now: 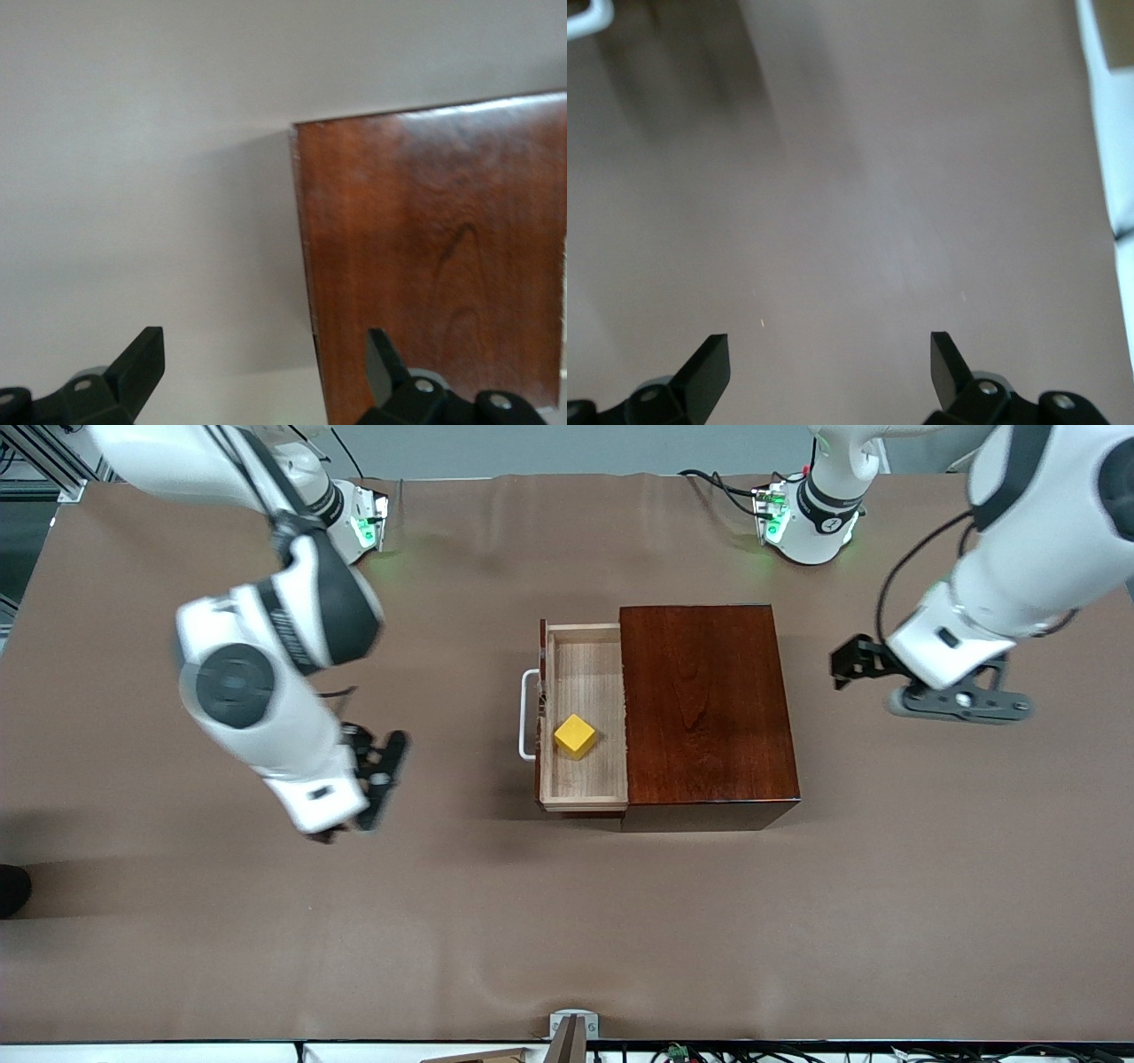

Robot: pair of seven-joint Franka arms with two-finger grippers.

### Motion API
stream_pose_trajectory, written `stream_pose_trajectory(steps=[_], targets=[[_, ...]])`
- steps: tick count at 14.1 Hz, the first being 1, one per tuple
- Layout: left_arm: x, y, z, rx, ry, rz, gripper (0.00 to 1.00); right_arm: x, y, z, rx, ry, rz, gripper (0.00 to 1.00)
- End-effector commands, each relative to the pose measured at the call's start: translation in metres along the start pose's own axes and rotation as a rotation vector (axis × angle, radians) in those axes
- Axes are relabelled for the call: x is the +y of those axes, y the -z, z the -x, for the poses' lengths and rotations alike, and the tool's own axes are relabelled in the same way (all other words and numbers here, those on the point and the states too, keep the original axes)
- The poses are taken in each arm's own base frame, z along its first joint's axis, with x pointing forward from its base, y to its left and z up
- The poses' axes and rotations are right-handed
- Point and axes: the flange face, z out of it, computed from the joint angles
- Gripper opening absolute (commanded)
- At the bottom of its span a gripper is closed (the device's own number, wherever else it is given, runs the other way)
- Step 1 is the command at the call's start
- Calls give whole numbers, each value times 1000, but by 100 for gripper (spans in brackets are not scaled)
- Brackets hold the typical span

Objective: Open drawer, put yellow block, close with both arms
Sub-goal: 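Move the left gripper back to the drawer front while the right gripper retracts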

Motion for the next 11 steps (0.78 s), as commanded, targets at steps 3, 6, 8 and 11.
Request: stream_pose_trajectory(steps=[3,6,8,11], targets=[[78,6,18,8,-132,3,100,44,19,101,34,-189,-39,100],[165,26,47,48,-322,26,100,47,34,143,69,-293,-77,100],[218,33,59,66,-489,65,100,49,44,166,77,-412,-70,100],[278,23,66,100,-810,124,100,47,55,191,79,-525,-67,100]])
